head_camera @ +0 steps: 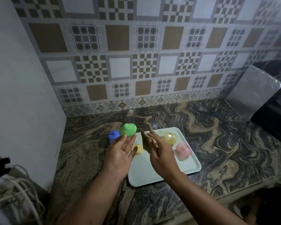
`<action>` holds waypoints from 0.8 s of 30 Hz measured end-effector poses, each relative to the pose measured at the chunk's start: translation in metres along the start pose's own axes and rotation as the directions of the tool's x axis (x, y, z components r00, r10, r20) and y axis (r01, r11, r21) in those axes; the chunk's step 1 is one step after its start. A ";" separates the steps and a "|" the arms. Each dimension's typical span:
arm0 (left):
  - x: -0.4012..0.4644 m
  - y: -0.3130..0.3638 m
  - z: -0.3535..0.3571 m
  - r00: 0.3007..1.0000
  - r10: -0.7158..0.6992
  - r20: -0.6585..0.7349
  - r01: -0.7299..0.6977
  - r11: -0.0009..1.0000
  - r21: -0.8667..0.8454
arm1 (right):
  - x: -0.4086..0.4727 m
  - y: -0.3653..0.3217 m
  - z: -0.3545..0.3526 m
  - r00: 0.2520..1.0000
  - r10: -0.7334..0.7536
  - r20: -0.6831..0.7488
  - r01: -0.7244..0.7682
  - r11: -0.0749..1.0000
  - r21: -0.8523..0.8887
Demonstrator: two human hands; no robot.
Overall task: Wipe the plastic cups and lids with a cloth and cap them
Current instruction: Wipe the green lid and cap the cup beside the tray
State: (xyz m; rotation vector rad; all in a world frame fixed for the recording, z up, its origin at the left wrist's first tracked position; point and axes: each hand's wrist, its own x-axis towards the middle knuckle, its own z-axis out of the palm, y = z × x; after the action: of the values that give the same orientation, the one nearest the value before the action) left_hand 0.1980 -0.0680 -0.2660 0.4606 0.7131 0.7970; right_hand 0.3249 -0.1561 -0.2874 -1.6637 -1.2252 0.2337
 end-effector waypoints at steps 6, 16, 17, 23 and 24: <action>-0.001 -0.011 0.003 0.995 -0.101 0.005 0.101 0.995 0.015 | -0.012 0.006 0.015 0.920 -0.352 0.175 0.382 0.905 -0.188; -0.006 -0.015 0.000 0.996 -0.086 0.009 0.085 0.994 0.072 | -0.004 0.002 0.017 0.959 -0.277 0.061 0.281 0.957 -0.074; -0.008 -0.018 0.002 0.996 -0.088 0.015 0.086 0.993 0.083 | 0.000 0.004 0.019 0.971 -0.230 0.060 0.233 0.971 -0.051; 0.001 -0.026 0.001 0.999 -0.032 0.000 0.032 0.999 0.042 | -0.017 -0.007 0.035 0.984 -0.160 0.081 0.158 0.987 0.029; 0.000 -0.029 0.002 1.000 -0.006 -0.004 0.006 0.999 0.049 | -0.020 -0.006 0.039 0.982 -0.172 0.076 0.168 0.985 0.050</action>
State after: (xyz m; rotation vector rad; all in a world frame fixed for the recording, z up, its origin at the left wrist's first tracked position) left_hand 0.2135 -0.0858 -0.2823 0.5012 0.7386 0.7764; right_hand 0.2863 -0.1493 -0.3083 -1.5152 -1.4050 0.2217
